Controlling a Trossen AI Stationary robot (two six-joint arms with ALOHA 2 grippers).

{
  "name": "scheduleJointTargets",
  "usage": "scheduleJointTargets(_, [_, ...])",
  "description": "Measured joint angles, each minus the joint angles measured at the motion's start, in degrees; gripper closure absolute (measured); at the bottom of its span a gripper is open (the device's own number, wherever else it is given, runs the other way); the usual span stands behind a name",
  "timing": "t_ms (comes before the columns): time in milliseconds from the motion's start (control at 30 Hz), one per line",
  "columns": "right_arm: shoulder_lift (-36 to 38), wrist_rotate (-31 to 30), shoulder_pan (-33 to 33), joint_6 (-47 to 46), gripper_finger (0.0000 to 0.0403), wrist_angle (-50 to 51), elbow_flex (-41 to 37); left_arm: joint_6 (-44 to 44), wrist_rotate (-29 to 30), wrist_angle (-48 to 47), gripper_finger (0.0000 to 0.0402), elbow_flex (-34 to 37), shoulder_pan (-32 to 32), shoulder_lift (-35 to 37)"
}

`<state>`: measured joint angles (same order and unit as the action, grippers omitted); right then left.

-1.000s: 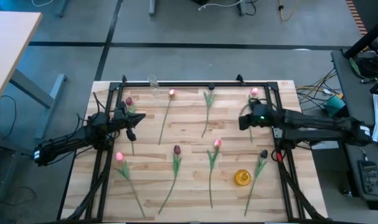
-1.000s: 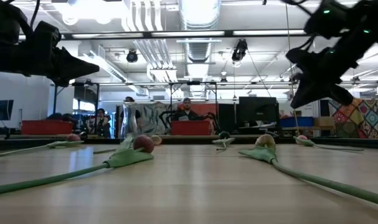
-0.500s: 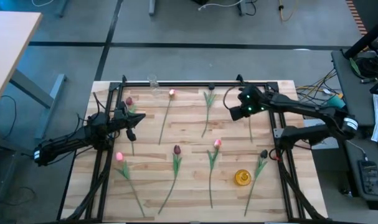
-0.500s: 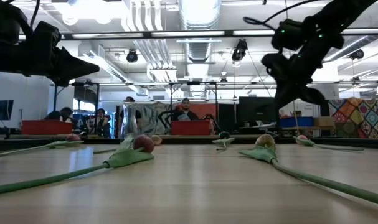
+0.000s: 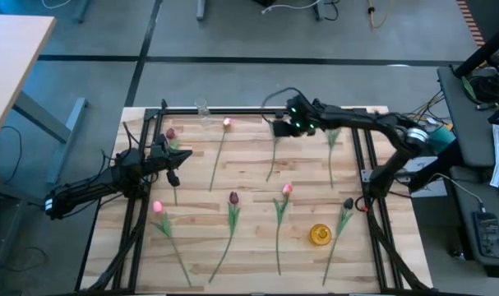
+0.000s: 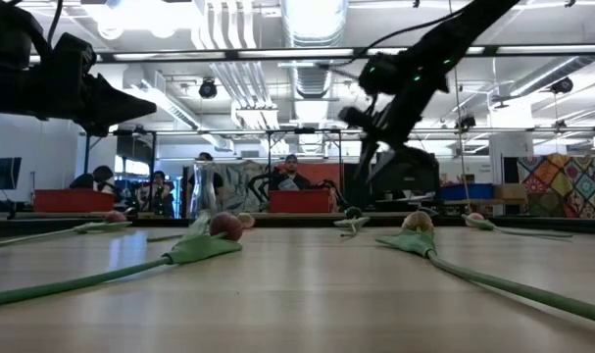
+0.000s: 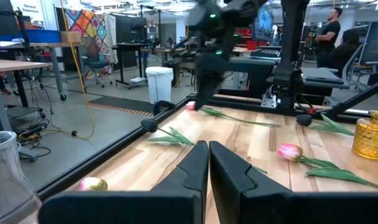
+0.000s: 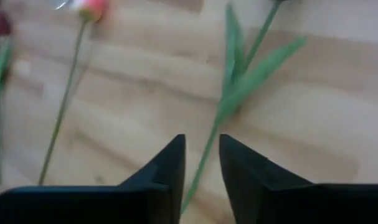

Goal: Sort flowers into vase by color
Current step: Put the top black flower into the transparent flower vase

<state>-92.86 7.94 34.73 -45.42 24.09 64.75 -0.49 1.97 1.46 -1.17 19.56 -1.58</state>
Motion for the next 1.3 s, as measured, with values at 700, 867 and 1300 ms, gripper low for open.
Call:
scheduleJointTargets(700, [-21.9,3.0,2.7,2.0,0.0245,13.0,18.5,0.0,0.0,0.0,0.0402,0.0,0.0,0.0])
scheduleJointTargets(867, [-23.5,3.0,2.7,2.7,0.0258,12.7,19.4,0.0,0.0,0.1,0.0402,0.0,0.0,0.0])
scheduleJointTargets(1300, [-20.2,2.1,2.4,7.5,0.0386,9.9,19.4,0.0,0.0,0.9,0.0402,0.0,0.0,0.0])
